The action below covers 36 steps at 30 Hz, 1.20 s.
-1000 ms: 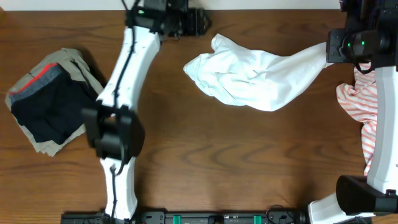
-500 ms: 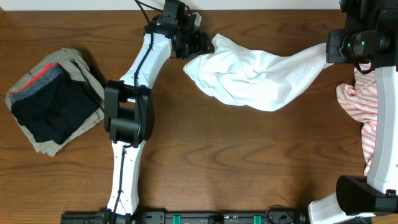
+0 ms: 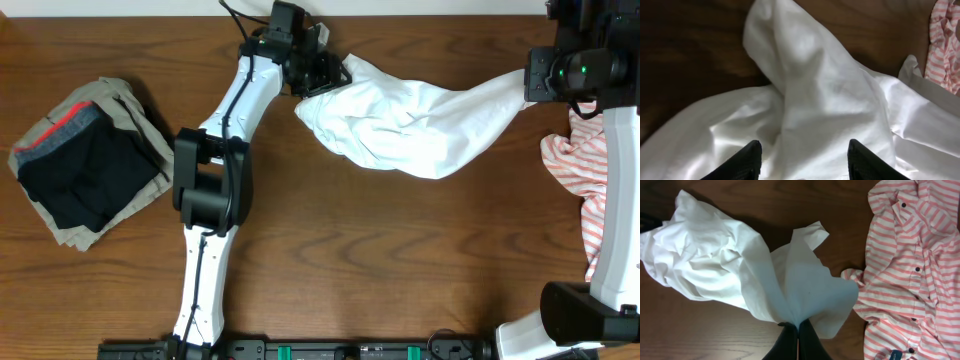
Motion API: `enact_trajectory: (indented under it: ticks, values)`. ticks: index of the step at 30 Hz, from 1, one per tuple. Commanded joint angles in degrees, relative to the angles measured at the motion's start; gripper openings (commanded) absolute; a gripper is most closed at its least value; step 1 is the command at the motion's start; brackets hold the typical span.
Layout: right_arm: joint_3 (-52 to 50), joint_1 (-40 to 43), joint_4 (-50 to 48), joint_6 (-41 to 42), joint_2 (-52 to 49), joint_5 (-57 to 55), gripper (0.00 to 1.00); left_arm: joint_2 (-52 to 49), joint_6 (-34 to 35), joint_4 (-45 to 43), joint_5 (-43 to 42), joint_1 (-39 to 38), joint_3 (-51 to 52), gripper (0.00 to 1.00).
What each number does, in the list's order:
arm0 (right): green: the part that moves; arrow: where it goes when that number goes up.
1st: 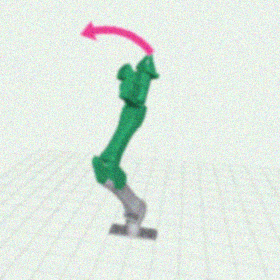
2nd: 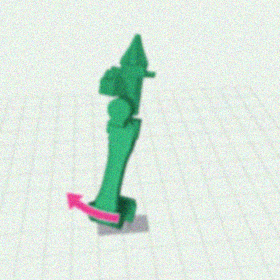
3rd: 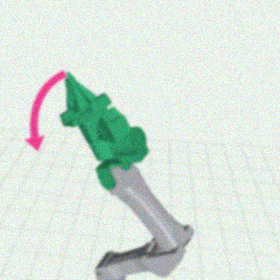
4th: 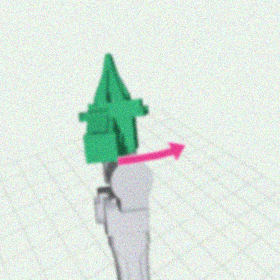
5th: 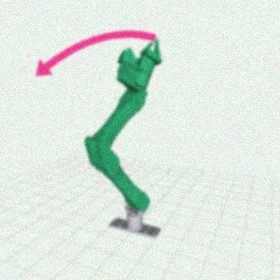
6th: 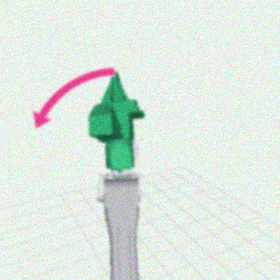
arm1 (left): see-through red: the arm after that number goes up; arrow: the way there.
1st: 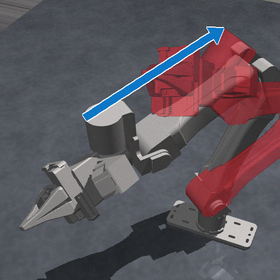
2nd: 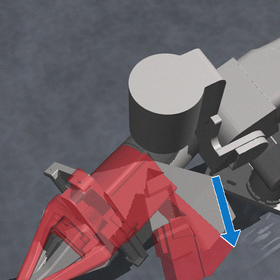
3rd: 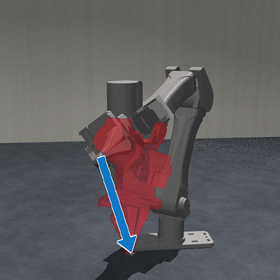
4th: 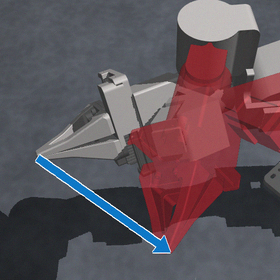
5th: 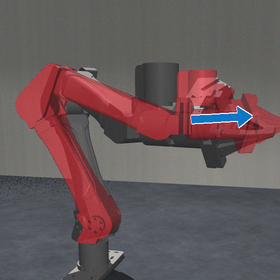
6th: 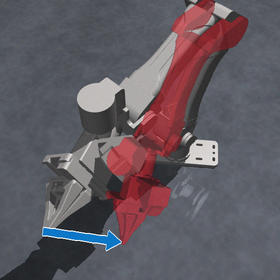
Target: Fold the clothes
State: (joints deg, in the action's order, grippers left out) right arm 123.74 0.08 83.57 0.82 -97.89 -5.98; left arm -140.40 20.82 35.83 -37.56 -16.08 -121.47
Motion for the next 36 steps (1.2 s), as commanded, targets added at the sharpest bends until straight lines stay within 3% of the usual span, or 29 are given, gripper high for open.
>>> enact_trajectory:
  ticks: [1,8,15,19,36]
  values:
    - [0.2,-0.5,0.3,-0.2,-0.3,-0.2,0.01,-1.1,0.9,0.1,-0.8,-1.1,0.2,0.56]
    - [0.2,-0.5,0.9,-0.2,-0.3,-0.2,0.01,-1.1,0.9,2.1,-0.8,-1.6,0.4,0.55]
    - [0.2,-0.5,0.9,-0.3,-0.3,-0.2,0.01,-1.1,1.0,8.7,6.9,-1.5,0.4,0.51]
    - [0.2,-0.5,0.9,-0.2,-0.3,-0.2,0.01,-1.1,4.0,9.7,6.5,-1.6,0.4,0.50]
    - [0.2,-0.5,0.9,-0.3,-0.3,-0.2,0.01,-1.2,6.3,-0.4,1.3,-2.8,0.4,0.50]
